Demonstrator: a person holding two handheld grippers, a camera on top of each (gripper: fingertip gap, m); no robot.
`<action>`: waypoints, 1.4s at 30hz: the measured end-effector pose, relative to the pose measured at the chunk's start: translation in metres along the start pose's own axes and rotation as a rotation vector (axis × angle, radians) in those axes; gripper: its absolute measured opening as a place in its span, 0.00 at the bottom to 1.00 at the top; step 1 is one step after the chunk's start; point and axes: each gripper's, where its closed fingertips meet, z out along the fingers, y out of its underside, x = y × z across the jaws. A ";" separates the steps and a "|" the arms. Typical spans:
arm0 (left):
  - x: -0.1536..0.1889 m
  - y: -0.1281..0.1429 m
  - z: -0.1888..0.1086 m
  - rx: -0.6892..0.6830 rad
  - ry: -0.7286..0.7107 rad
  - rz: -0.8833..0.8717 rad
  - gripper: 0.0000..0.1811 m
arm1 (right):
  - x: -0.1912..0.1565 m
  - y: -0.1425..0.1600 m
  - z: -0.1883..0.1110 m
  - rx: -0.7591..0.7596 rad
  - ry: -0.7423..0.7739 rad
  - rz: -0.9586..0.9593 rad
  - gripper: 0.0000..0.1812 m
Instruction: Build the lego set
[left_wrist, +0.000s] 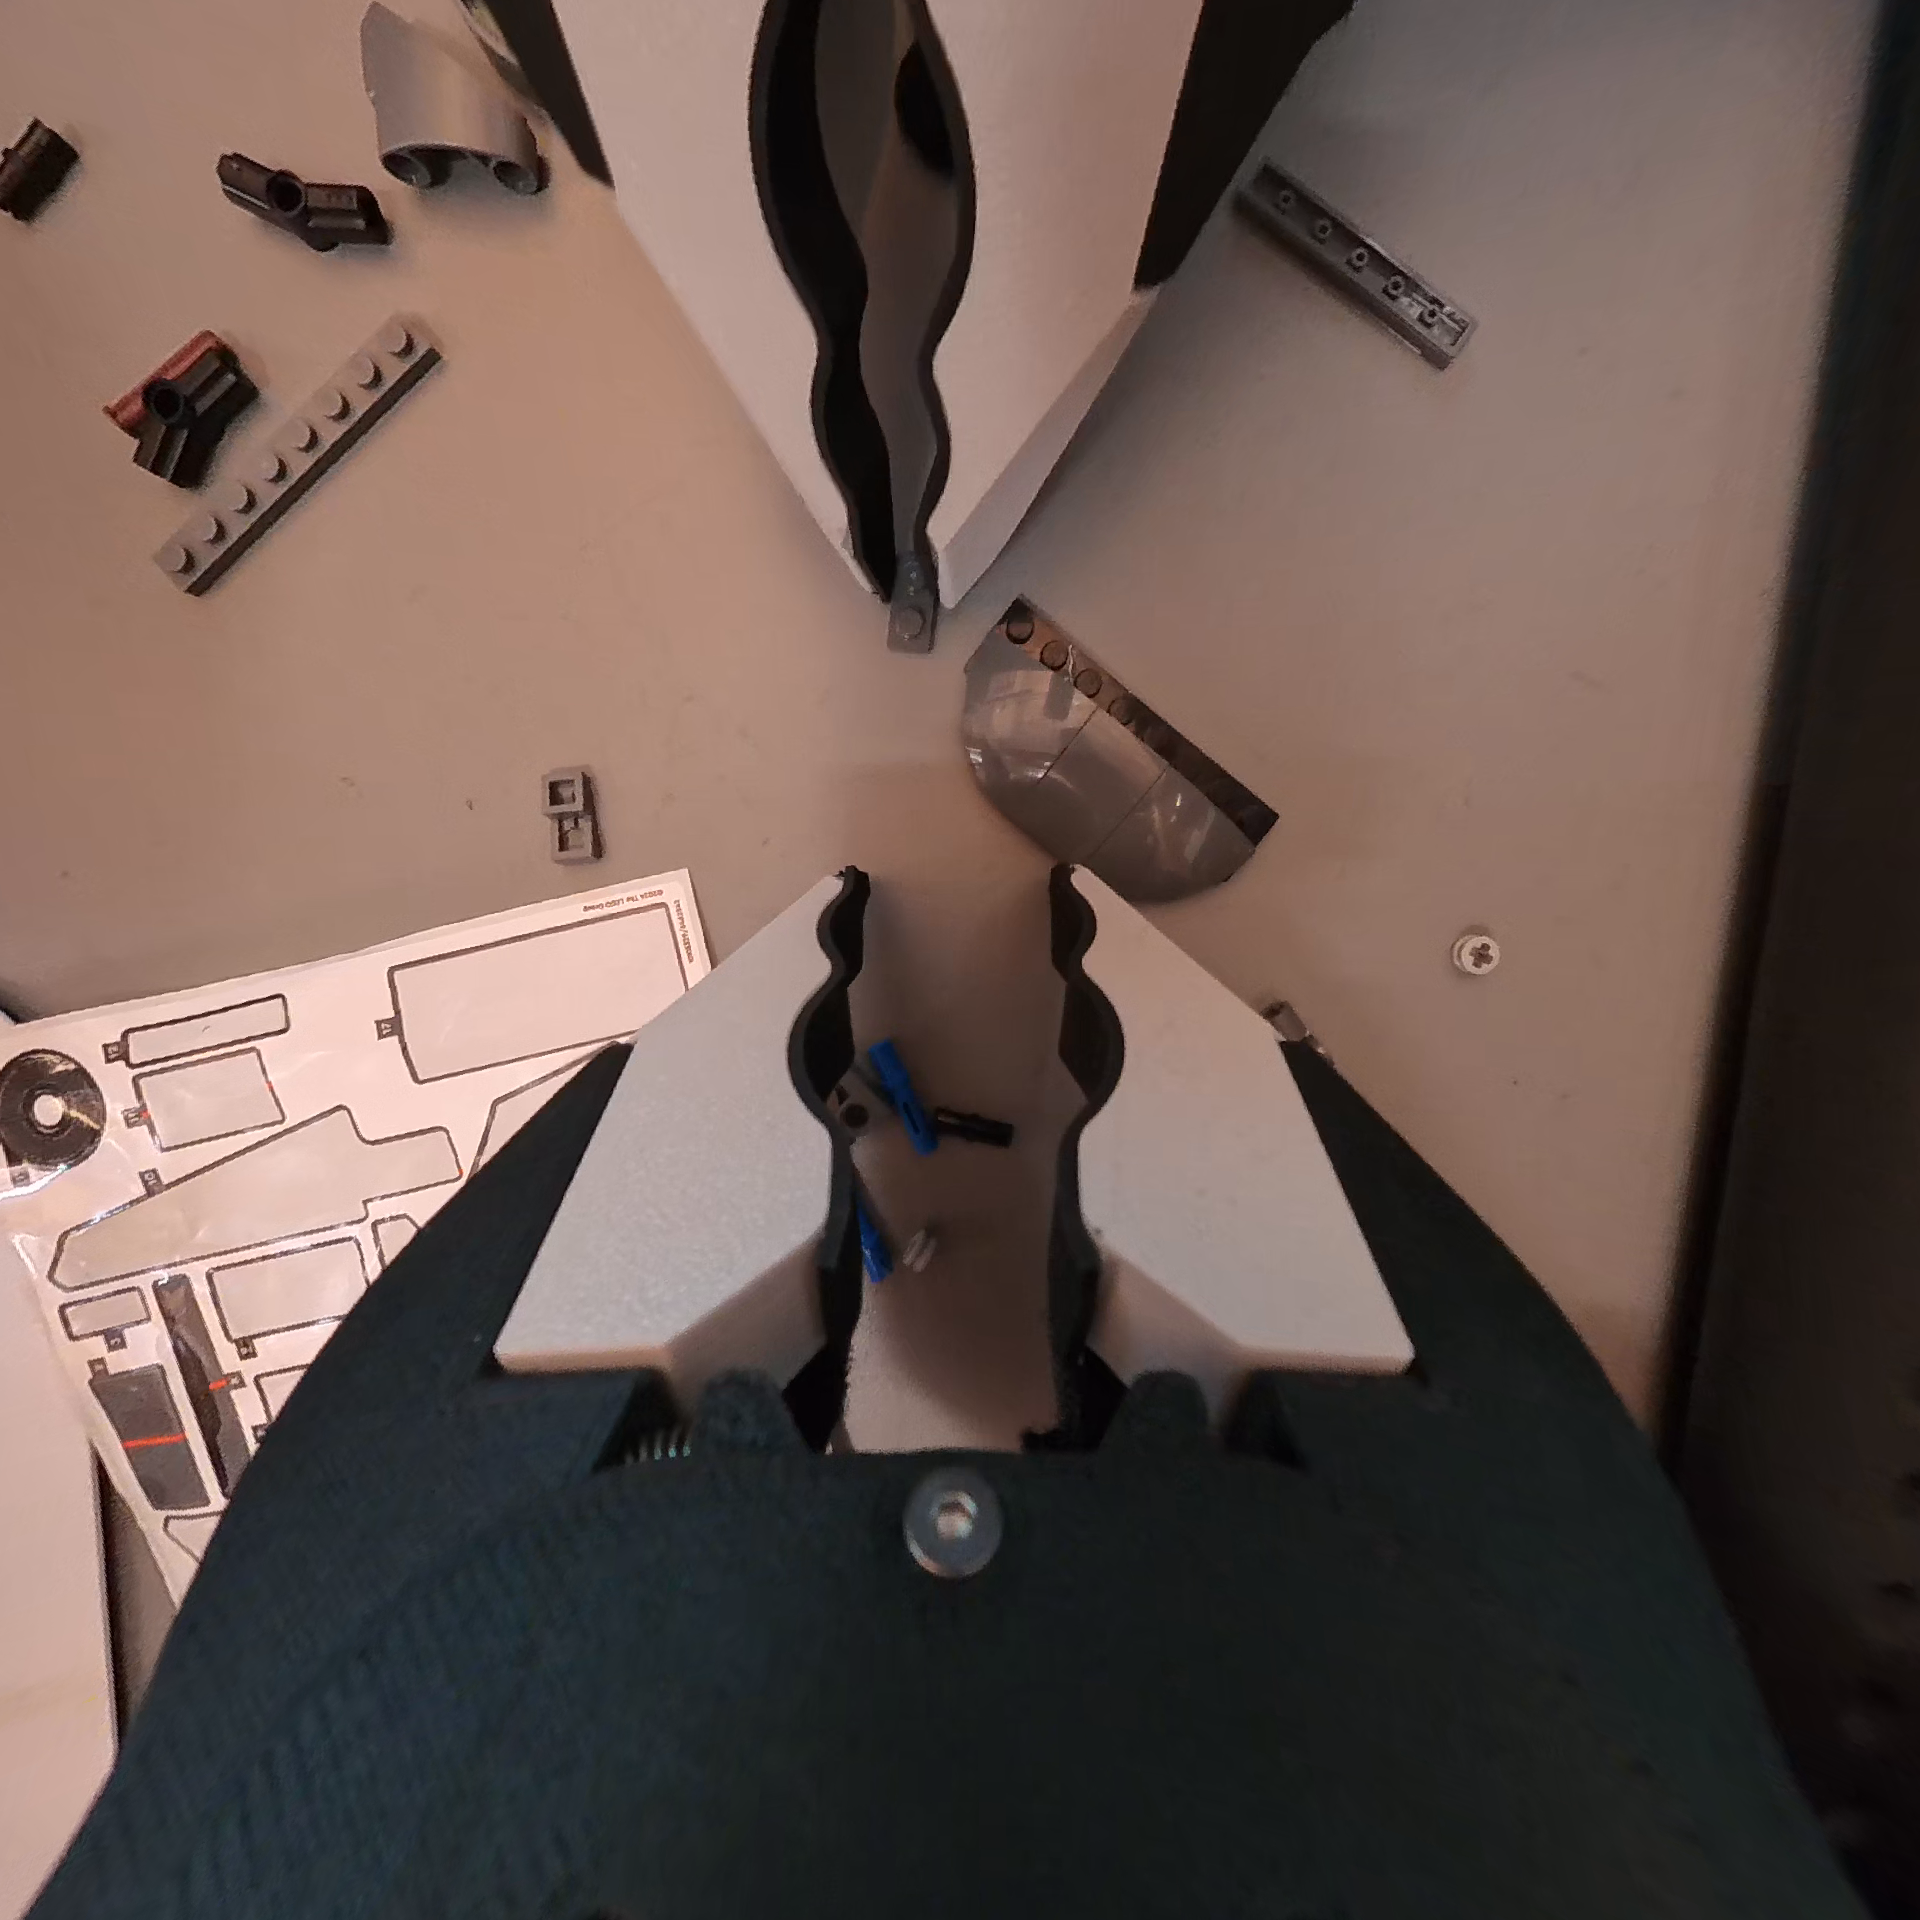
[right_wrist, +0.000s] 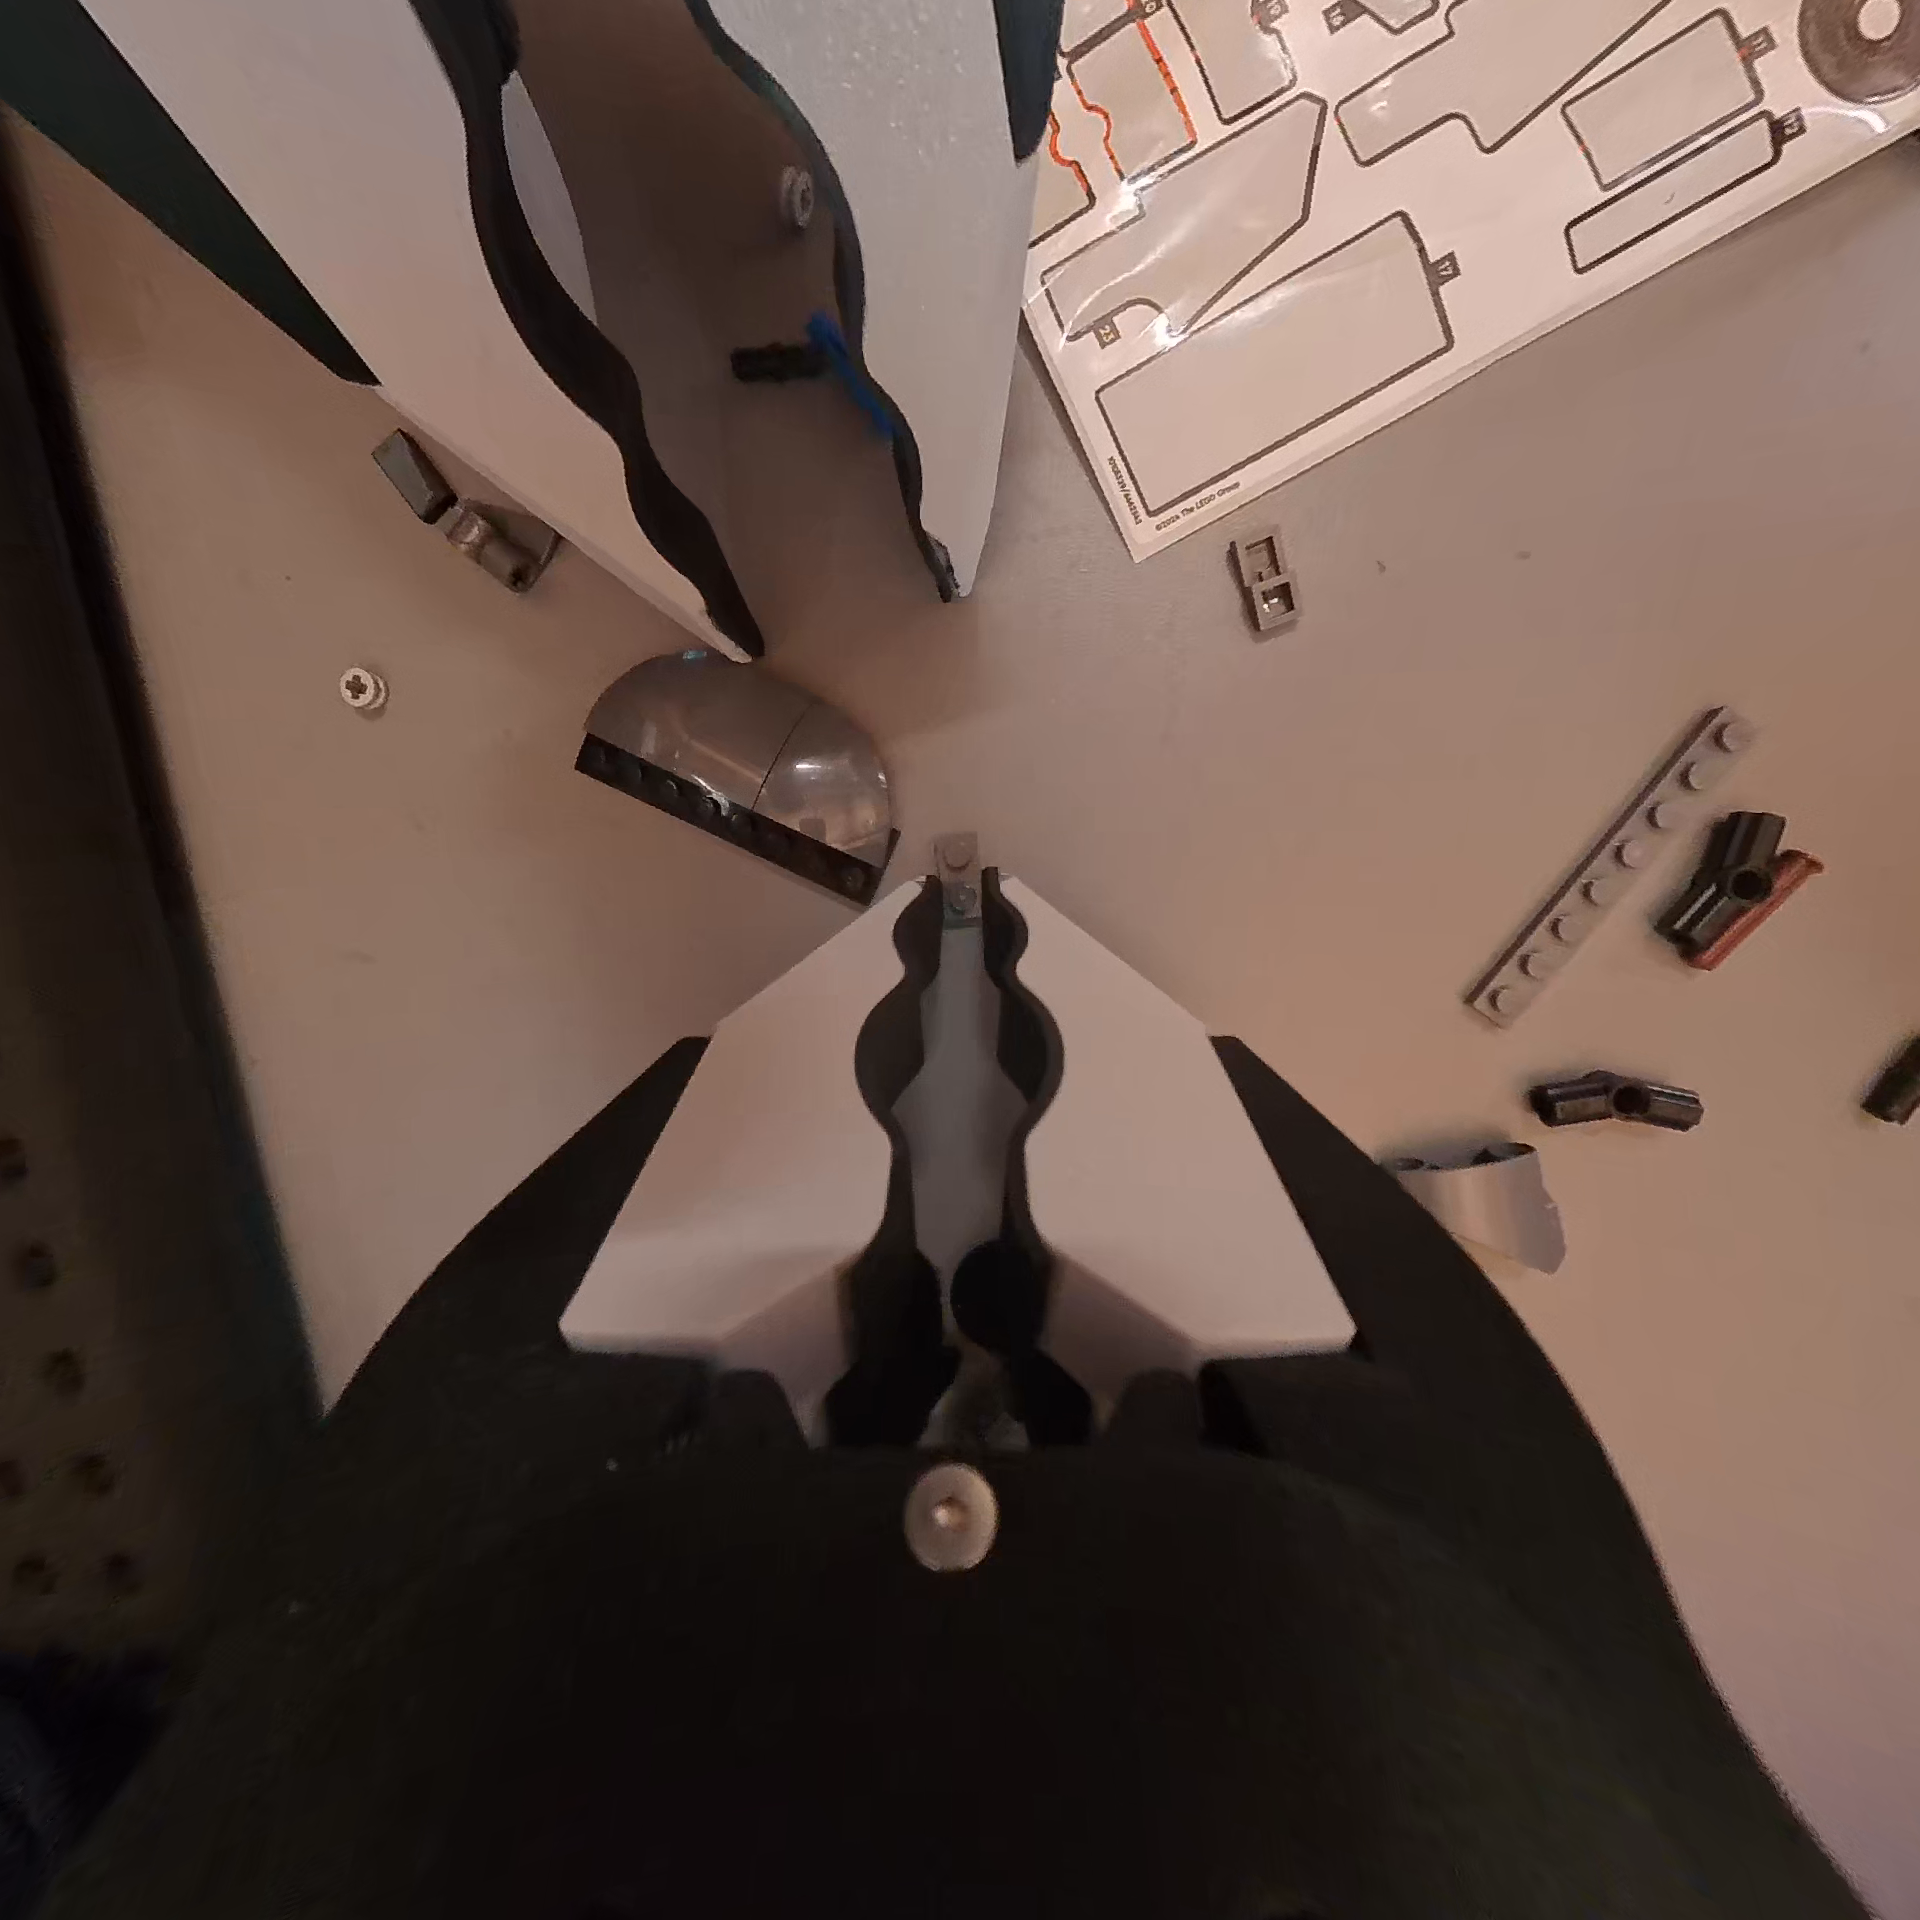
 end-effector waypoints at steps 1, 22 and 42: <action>0.000 0.000 0.000 0.002 0.002 -0.001 0.19 | 0.000 0.001 -0.001 0.001 -0.001 -0.001 0.03; 0.006 -0.006 0.005 0.045 0.057 -0.001 0.18 | -0.039 0.001 -0.006 0.024 -0.050 -0.280 0.03; -0.003 -0.007 0.007 0.053 0.003 0.009 0.11 | -0.041 -0.003 0.002 -0.007 0.006 -0.383 0.03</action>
